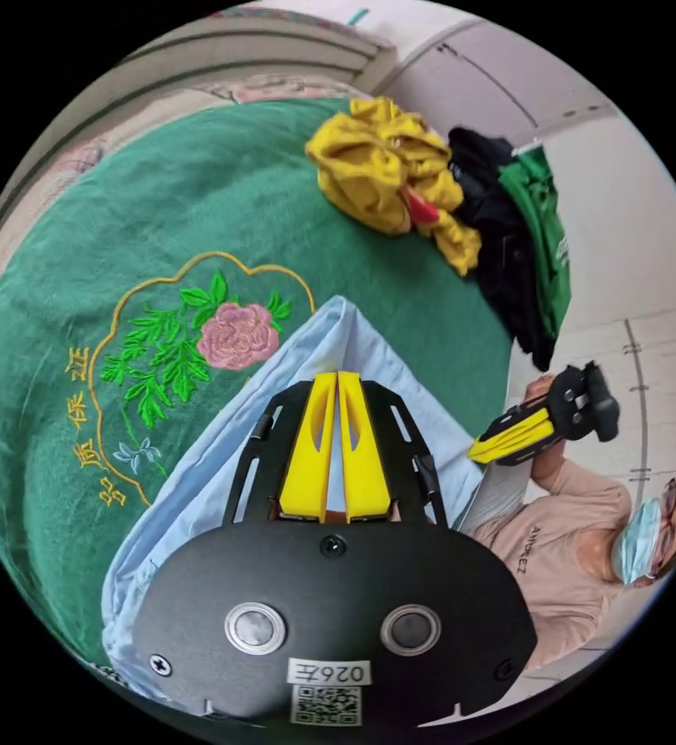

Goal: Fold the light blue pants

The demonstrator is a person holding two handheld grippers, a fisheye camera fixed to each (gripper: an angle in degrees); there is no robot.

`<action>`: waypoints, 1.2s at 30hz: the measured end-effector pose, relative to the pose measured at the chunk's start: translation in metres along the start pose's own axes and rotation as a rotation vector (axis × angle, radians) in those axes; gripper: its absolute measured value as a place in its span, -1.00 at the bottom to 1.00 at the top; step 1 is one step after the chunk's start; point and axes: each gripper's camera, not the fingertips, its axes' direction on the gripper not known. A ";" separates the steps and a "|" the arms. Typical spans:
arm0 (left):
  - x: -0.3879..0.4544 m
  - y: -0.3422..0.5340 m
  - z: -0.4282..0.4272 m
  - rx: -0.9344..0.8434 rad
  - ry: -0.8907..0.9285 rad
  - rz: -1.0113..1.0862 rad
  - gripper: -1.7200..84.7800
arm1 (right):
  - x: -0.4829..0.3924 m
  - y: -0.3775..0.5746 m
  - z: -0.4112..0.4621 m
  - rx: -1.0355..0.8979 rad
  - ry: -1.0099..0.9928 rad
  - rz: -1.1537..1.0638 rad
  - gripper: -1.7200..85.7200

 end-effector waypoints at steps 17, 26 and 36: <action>0.143 0.248 -0.086 1.322 0.724 0.695 -0.98 | -0.135 0.266 -0.175 1.182 0.482 0.157 -0.95; 0.180 0.183 -0.077 0.538 -0.226 0.207 -0.91 | -0.055 0.293 -0.157 0.916 0.132 0.410 -0.98; 0.168 0.045 0.037 0.011 -0.341 -0.004 -0.48 | -0.005 0.302 -0.098 0.679 0.122 0.628 -0.75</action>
